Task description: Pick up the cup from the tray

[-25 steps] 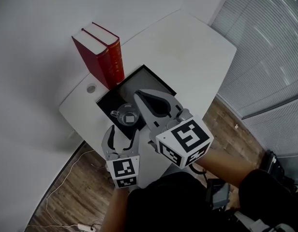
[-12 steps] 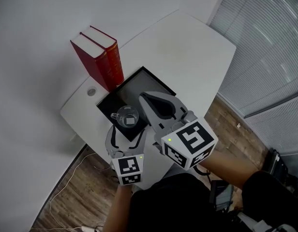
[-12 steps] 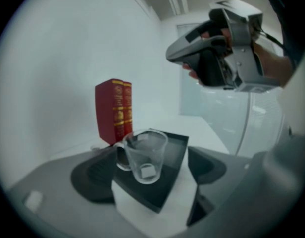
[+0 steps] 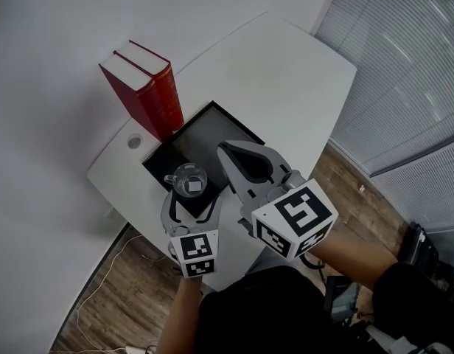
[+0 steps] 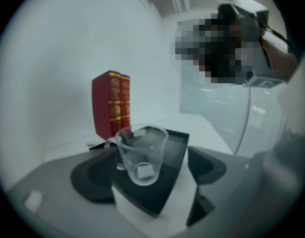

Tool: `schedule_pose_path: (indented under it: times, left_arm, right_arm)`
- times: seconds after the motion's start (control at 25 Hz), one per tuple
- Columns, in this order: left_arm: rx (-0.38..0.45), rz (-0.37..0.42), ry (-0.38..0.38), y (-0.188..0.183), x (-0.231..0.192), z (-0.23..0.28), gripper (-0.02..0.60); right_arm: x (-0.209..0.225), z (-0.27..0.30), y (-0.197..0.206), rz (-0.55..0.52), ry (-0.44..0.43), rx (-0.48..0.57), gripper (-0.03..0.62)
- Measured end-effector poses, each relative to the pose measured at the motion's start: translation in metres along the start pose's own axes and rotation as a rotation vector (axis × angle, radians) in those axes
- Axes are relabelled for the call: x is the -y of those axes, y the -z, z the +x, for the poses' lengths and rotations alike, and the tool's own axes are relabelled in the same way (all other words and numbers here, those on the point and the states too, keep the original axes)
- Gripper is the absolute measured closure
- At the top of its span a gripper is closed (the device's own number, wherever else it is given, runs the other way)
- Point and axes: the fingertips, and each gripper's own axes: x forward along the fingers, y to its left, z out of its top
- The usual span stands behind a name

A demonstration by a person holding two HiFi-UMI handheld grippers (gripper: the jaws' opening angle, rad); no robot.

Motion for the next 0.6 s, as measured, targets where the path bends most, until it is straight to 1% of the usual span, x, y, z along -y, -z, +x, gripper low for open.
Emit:
schedule_pose_path:
  times: [0.36,0.6]
  left_arm:
    - [-0.012,-0.013,-0.006,0.004,-0.004,0.011,0.143]
    - [-0.036,-0.023,-0.013,0.010,-0.005,0.017,0.143]
  right_arm:
    - [0.006,-0.002,0.004,0.003,0.008,-0.010,0.580]
    - [0.009,-0.001,0.006,0.011,0.008,-0.013,0.580]
